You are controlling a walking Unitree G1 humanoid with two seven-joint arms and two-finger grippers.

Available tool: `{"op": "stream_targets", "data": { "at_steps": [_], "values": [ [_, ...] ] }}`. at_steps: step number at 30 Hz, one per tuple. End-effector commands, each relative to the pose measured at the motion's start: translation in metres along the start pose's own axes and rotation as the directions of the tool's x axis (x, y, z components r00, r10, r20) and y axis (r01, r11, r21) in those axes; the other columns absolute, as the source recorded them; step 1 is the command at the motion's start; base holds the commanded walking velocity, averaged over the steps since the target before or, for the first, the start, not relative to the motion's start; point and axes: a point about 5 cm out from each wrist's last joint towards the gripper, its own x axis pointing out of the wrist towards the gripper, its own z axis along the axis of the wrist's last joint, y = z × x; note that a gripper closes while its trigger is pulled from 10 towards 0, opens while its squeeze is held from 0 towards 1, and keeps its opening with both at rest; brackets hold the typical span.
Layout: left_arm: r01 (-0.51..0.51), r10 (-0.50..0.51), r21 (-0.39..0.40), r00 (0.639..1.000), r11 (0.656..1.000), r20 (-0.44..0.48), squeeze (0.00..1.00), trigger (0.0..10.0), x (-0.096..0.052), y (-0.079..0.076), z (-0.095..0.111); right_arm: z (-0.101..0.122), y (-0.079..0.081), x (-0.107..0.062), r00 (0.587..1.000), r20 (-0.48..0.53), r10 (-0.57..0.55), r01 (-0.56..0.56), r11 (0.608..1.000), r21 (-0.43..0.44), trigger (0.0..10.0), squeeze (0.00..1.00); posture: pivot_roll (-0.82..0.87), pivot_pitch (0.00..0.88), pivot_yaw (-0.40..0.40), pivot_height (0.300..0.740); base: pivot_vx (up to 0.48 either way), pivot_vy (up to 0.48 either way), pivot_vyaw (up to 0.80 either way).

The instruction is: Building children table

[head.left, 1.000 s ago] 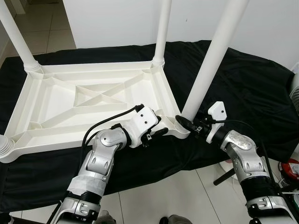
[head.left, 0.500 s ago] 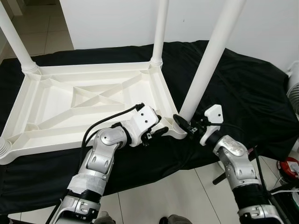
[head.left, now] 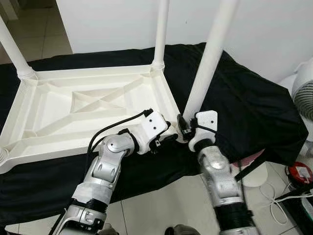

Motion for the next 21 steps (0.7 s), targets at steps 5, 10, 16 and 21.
{"op": "stream_targets", "data": {
  "at_steps": [5, 10, 16, 21],
  "values": [
    [-0.137, 0.137, -0.010, 0.991, 0.991, 0.003, 0.00, 10.0, 0.004, 0.004, -0.002, -0.008, -0.002, -0.005, 0.999, -0.049, -0.022, 0.021, 1.000, -0.004, 10.0, 0.00, -0.01, 0.000, -0.044, 0.740, 0.000, 0.000, 0.00],
    [-0.140, 0.140, -0.011, 0.990, 0.990, 0.004, 0.00, 10.0, 0.004, 0.005, -0.001, -0.007, 0.001, -0.006, 0.999, -0.045, -0.013, 0.014, 1.000, 0.004, 10.0, 1.00, -0.01, 0.000, -0.048, 0.740, 0.000, 0.000, 0.00],
    [-0.148, 0.148, -0.013, 0.989, 0.989, -0.002, 0.00, 10.0, 0.002, 0.004, -0.003, 0.001, -0.001, -0.007, 1.000, -0.011, 0.004, -0.004, 1.000, 0.019, 10.0, 1.00, -0.01, 0.000, -0.051, 0.740, 0.000, 0.000, 0.00],
    [-0.148, 0.148, -0.016, 0.989, 0.989, -0.003, 0.00, 10.0, 0.001, 0.003, -0.003, 0.006, -0.011, -0.003, 0.994, 0.017, 0.111, -0.111, 0.994, -0.010, 10.0, 0.73, -0.02, 0.000, -0.046, 0.740, 0.000, 0.000, 0.00]
  ]
}}
